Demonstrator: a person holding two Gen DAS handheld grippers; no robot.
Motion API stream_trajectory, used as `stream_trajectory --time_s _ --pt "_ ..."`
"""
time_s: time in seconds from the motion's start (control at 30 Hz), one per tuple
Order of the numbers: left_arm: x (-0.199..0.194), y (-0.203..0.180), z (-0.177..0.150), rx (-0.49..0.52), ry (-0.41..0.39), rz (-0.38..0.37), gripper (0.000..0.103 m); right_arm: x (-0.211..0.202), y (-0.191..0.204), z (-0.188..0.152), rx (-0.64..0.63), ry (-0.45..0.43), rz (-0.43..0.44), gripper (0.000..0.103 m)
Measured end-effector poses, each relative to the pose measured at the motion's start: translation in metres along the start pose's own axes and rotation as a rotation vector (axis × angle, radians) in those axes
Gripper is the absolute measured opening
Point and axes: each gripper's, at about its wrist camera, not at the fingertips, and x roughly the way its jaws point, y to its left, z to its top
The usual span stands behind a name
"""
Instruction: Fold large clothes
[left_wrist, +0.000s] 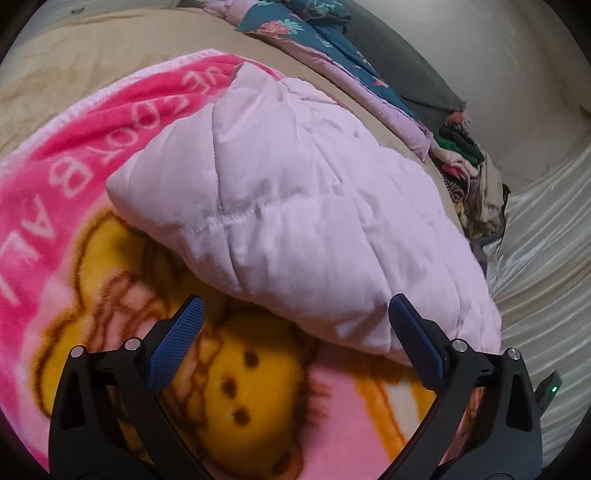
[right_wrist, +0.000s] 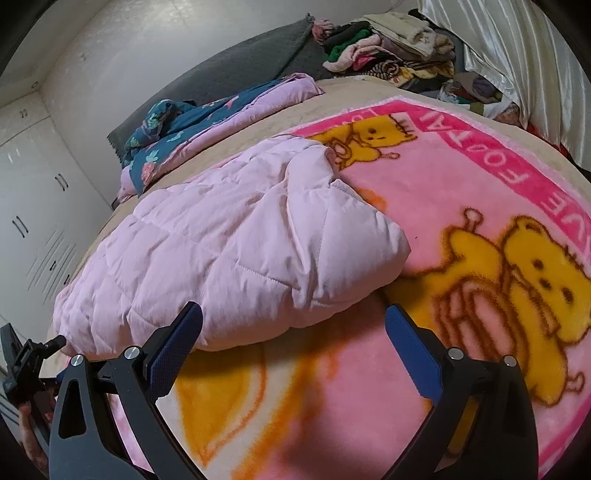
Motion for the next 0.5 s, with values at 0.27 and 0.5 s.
stream_trajectory --time_s 0.27,0.5 --pt "0.019 0.009 0.009 -0.123 0.013 -0.043 0.093 0.008 -0.014 0.003 0.133 0.017 0.020 0.098" --pt "0.032 0.009 0.017 -0.166 0.020 -0.033 0.095 0.031 -0.026 0.009 0.226 0.086 0.046 0.099"
